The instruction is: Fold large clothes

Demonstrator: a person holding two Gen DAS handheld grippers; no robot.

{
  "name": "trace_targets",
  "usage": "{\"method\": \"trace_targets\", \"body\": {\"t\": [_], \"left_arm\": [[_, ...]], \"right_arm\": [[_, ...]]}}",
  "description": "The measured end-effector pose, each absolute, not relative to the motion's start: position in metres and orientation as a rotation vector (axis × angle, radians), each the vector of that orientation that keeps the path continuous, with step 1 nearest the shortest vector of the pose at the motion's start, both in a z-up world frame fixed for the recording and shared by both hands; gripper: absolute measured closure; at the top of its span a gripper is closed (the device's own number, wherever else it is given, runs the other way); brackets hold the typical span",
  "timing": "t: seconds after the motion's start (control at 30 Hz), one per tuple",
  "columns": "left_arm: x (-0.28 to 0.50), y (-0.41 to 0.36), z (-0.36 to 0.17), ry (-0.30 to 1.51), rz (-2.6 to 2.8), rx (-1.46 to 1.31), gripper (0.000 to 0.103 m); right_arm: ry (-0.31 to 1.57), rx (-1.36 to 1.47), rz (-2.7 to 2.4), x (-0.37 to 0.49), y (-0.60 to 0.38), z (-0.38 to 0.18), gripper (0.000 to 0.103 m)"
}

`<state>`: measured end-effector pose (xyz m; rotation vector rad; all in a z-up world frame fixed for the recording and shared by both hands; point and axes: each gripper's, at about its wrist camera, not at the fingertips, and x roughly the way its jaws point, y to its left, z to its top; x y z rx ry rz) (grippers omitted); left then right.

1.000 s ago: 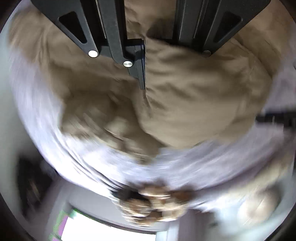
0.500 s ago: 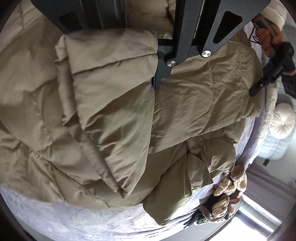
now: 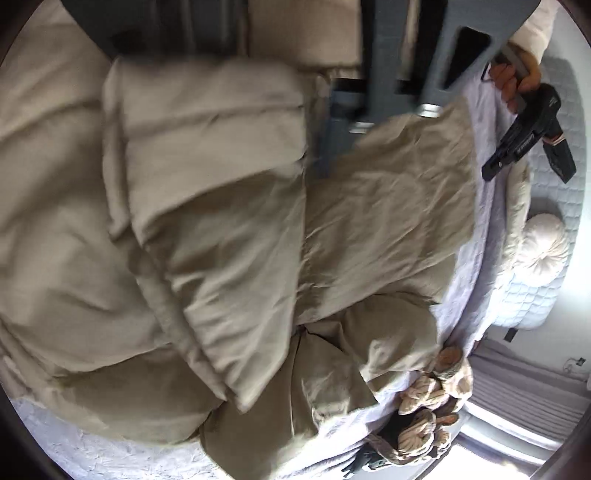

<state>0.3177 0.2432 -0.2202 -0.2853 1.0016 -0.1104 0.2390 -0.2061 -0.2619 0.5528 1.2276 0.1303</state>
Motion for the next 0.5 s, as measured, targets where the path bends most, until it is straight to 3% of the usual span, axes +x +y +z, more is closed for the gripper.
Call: {"method": "trace_targets", "body": {"t": [0.03,0.17,0.2,0.23,0.3,0.4,0.5], "left_arm": [[0.315,0.238,-0.216,0.997,-0.13,-0.276,0.081],[0.312,0.2,-0.215,1.027,-0.193,-0.203,0.081],[0.31,0.194,-0.22,1.042,-0.186,-0.18,0.081],[0.31,0.184,-0.229,1.073,-0.162,-0.148,0.081],[0.31,0.177,-0.251,1.118,-0.143,-0.147,0.081],[0.31,0.176,-0.27,1.149,-0.088,-0.164,0.081],[0.313,0.176,-0.272,1.17,-0.063,-0.174,0.081]], "right_arm": [[1.228,0.532,0.126,0.235,-0.21,-0.255,0.03],[1.164,0.448,-0.034,0.213,-0.238,-0.22,0.031],[1.145,0.449,-0.056,0.21,-0.243,-0.214,0.042],[1.111,0.447,-0.066,0.206,-0.247,-0.205,0.064],[1.084,0.408,-0.03,0.206,-0.242,-0.194,0.078],[1.127,0.266,0.059,0.22,-0.217,-0.202,0.083],[1.222,0.201,0.038,0.234,-0.213,-0.243,0.087]]}}
